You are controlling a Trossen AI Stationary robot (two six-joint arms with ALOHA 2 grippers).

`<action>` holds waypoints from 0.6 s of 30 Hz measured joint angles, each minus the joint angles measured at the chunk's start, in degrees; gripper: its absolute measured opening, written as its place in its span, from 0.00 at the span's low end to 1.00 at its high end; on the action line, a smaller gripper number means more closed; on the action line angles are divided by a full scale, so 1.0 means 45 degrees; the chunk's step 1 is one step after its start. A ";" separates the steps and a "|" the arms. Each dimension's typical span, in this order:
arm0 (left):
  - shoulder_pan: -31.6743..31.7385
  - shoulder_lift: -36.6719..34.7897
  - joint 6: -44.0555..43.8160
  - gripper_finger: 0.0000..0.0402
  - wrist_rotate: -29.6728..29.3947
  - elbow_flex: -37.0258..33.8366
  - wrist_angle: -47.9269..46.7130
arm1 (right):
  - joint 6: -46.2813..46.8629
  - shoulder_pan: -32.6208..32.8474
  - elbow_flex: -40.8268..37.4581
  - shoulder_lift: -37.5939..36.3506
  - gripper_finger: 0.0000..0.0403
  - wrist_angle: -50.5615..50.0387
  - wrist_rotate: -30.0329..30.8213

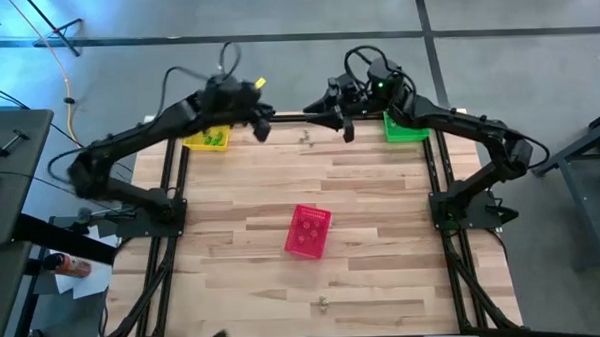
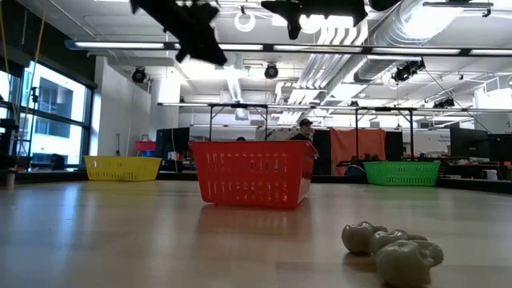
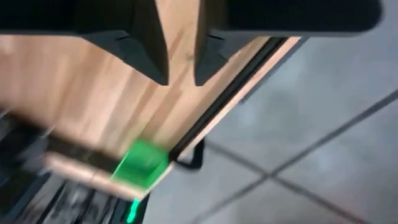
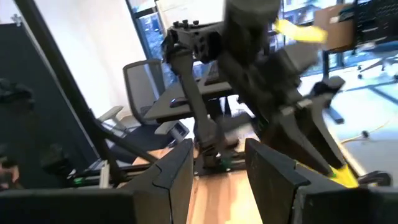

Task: Sort Halloween decoration
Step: Put the white skull toy into the green bin

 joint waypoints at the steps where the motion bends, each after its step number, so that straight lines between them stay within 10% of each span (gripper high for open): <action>1: 0.0217 0.0580 0.0256 0.20 0.0018 0.0501 -0.0427 | 0.0000 -0.0126 0.0000 -0.0081 0.35 -0.0010 0.0000; 18: 0.1946 1.0245 0.0312 0.50 0.5134 0.5217 -0.2444 | 0.0719 -0.0548 0.0000 -0.0877 0.35 -0.0365 0.0243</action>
